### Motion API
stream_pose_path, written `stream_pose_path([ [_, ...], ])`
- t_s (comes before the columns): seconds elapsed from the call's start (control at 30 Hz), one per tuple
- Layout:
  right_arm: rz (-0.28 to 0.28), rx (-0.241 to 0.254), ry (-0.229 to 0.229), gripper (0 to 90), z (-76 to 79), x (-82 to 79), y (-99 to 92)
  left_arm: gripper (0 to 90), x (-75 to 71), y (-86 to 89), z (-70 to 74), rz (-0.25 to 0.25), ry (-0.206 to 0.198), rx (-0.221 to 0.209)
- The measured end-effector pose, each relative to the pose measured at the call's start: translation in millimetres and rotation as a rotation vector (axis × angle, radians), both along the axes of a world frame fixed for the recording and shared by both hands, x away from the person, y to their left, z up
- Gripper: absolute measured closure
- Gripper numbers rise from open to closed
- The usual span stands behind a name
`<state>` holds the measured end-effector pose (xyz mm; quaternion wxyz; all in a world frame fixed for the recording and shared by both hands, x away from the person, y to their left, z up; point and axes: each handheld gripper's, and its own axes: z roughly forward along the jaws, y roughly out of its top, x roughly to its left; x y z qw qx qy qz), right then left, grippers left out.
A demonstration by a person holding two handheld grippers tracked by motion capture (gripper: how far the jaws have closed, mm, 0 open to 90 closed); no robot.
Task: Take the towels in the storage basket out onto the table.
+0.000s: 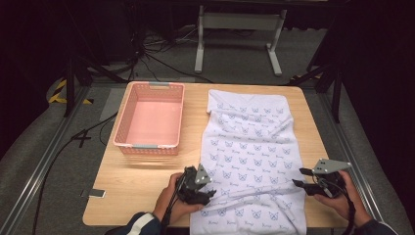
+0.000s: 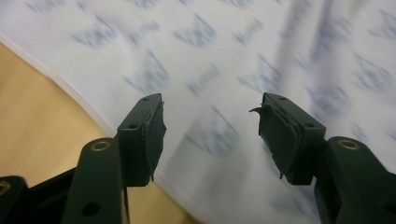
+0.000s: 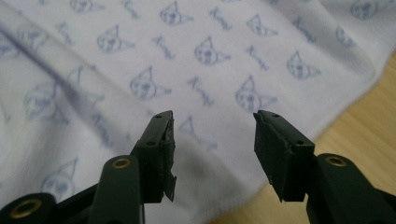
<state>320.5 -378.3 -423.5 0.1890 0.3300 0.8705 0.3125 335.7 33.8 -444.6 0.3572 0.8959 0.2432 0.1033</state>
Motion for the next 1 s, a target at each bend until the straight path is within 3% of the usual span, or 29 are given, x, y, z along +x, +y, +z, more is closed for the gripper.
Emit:
stream_pose_path([
  [0.1,-0.026,-0.005,-0.024,53.3,0.2,24.7,5.6,41.1,25.4,-11.6,-0.3,0.017,-0.019,-0.006],
  [0.13,-0.035,-0.009,-0.021,54.7,-2.0,33.9,5.6,41.1,32.4,-15.7,-1.6,0.014,-0.028,0.003],
  [0.23,-0.077,0.018,0.018,60.5,-15.8,63.1,1.1,41.5,53.9,-27.7,-10.3,0.02,-0.001,0.026],
  [0.3,-0.076,0.026,0.038,61.4,-20.5,69.9,-1.6,42.1,60.7,-29.6,-14.8,0.016,0.039,0.028],
  [0.43,-0.064,0.033,0.061,62.3,-25.8,66.7,-6.2,42.6,58.7,-27.5,-16.2,0.009,0.057,0.024],
  [0.53,-0.045,0.027,0.08,62.3,-24.6,58.0,-10.2,42.9,47.5,-24.0,-17.6,0.006,0.057,0.017],
  [0.57,-0.045,0.027,0.08,62.3,-24.6,58.0,-10.2,42.9,41.0,-22.6,-18.2,-0.01,0.051,0.012],
  [0.63,-0.009,0.023,0.098,62.2,-24.1,40.9,-12.4,43.5,20.1,-20.0,-18.0,-0.047,0.057,0.02],
  [0.7,0.012,0.011,0.11,61.6,-23.2,29.8,-12.8,43.8,4.8,-18.2,-15.9,-0.091,0.054,0.056],
  [0.8,0.037,0.014,0.129,59.9,-22.8,10.0,-15.5,44.3,-15.7,-12.7,-14.9,-0.134,0.08,0.059],
  [0.9,0.063,0.009,0.147,59.6,-21.9,-3.3,-17.1,45.1,-24.4,-10.0,-13.5,-0.161,0.113,0.054],
  [0.93,0.079,0.02,0.175,59.0,-21.2,-17.9,-18.8,45.0,-33.8,-7.5,-12.9,-0.187,0.155,0.041],
  [1.0,0.087,0.016,0.181,59.0,-20.7,-22.1,-19.2,45.3,-37.5,-6.5,-11.8,-0.213,0.178,0.035],
])
